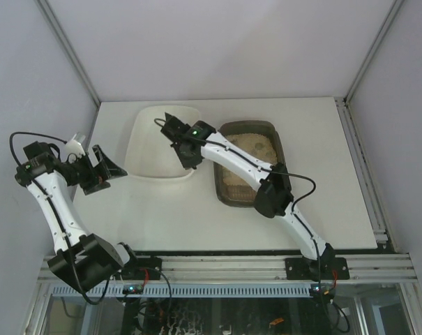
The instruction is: Clean the litter box
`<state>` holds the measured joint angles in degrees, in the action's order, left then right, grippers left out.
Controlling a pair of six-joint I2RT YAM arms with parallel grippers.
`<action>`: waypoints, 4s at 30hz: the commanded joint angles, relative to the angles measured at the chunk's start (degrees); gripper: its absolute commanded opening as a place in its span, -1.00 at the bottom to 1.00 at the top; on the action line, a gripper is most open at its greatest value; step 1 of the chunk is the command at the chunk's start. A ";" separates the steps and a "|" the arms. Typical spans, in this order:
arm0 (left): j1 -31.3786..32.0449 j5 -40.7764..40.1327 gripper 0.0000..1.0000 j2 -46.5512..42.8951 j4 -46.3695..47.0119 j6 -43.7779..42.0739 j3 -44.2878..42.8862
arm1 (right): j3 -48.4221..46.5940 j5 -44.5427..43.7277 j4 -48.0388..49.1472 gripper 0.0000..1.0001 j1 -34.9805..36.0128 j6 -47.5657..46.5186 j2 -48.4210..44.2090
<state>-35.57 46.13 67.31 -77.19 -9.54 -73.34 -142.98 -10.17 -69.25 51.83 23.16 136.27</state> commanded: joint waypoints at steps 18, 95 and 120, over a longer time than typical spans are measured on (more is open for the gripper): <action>8.79 -16.17 0.99 -3.64 9.76 8.02 -4.89 | 12.22 -21.63 6.15 -1.00 5.01 -11.61 -14.31; 59.48 -22.23 0.99 43.08 61.57 77.17 -9.76 | 55.38 45.95 15.08 -1.00 -21.84 -2.54 -21.09; 59.04 -20.93 0.99 43.90 63.91 78.17 -8.40 | 67.77 63.48 32.27 -1.00 -23.31 3.98 -23.73</action>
<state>23.20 22.81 111.28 -17.02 67.16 -82.56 -75.90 46.00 -43.70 26.02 24.62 109.65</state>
